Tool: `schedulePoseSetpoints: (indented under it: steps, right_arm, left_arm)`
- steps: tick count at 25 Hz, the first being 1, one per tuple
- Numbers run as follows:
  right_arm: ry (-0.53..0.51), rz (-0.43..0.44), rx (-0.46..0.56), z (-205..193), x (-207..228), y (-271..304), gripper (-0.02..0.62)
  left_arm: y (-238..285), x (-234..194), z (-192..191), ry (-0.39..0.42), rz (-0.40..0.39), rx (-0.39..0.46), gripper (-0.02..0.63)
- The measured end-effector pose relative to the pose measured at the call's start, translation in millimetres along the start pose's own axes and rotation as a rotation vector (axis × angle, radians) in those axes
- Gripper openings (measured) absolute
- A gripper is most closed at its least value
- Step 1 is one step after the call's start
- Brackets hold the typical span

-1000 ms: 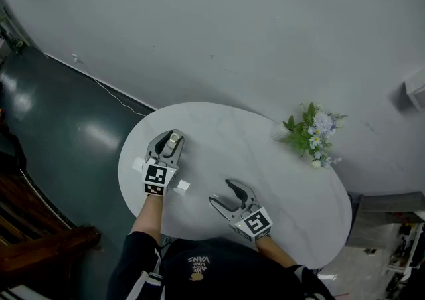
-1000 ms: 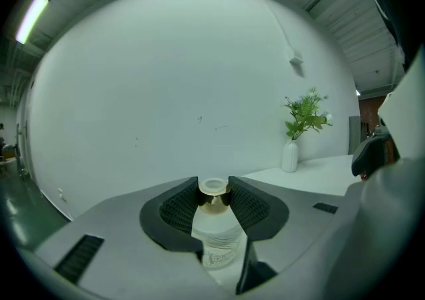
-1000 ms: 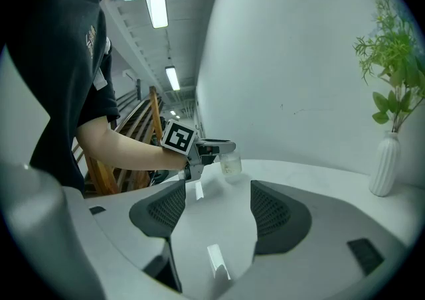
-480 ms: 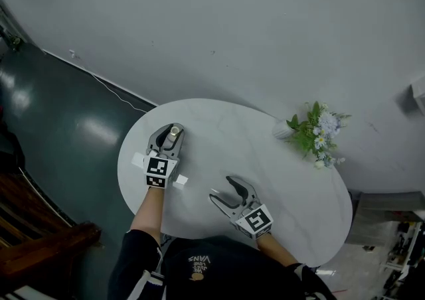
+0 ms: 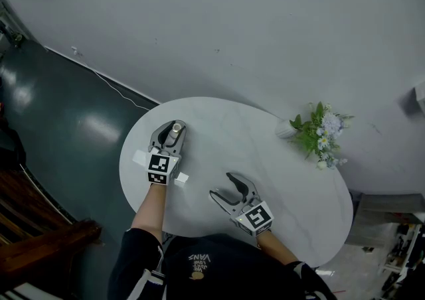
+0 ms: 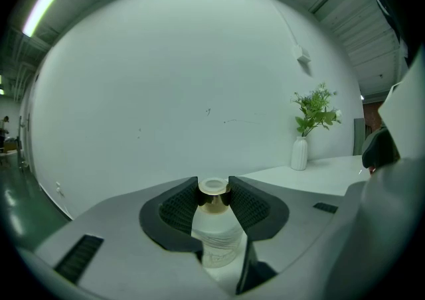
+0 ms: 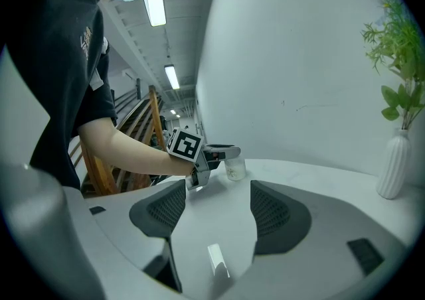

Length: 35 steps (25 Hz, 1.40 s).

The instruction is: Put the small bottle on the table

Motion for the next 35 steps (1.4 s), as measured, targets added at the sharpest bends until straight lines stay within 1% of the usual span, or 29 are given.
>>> schedulePoseSetpoints:
  steps: [2, 5, 8, 14, 17, 18, 19, 20, 21, 26, 35]
  right_arm:
    - [-0.010, 0.004, 0.009, 0.0, 0.3, 0.7, 0.273]
    - [0.012, 0.000, -0.009, 4.2, -1.4, -0.2, 0.273]
    - [-0.006, -0.006, -0.015, 6.6, -2.9, -1.4, 0.272]
    - [-0.039, -0.014, 0.009, 11.6, -7.8, -6.0, 0.270]
    - [-0.055, -0.004, 0.019, 12.6, -11.2, -10.9, 0.265]
    - [-0.063, -0.002, 0.028, 13.3, -12.5, -13.0, 0.239]
    - [-0.071, -0.002, 0.038, 14.0, -13.8, -15.4, 0.168]
    - [-0.077, -0.002, 0.045, 14.4, -15.0, -17.8, 0.152]
    - [-0.082, -0.002, 0.050, 14.7, -16.2, -20.2, 0.149]
    - [-0.123, 0.020, 0.082, 15.9, -21.4, -33.2, 0.096]
    - [-0.130, 0.047, 0.098, 15.0, -37.6, -68.3, 0.067]
  left_arm:
    - [-0.4, 0.4, -0.3, 0.004, 0.003, 0.004, 0.160]
    - [-1.0, 1.3, -0.2, 0.020, -0.004, 0.001, 0.160]
    - [-3.5, 2.7, -0.2, 0.032, -0.022, -0.008, 0.160]
    - [-22.0, 9.1, 3.7, 0.023, -0.017, 0.007, 0.216]
    - [-37.7, 17.2, 10.3, 0.022, 0.000, 0.032, 0.224]
    - [-43.7, 20.6, 12.5, 0.024, 0.005, 0.040, 0.224]
    - [-49.9, 24.2, 14.6, 0.028, 0.007, 0.046, 0.224]
    - [-56.1, 28.2, 16.4, 0.032, 0.007, 0.050, 0.224]
    - [-62.4, 32.6, 17.9, 0.035, 0.006, 0.052, 0.224]
    - [-91.4, 59.0, 25.1, 0.049, 0.012, 0.064, 0.224]
    - [-140.7, 116.4, 37.9, 0.044, 0.032, 0.096, 0.222]
Point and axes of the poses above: the fingertips, and each gripper's own axes: y forward along the fingers, x to its right, z out of its top, the point moved 9 cm from there along -y, backward along the fingers, and after that the axes turned 1 degree about -x, right-handed, at the moved point
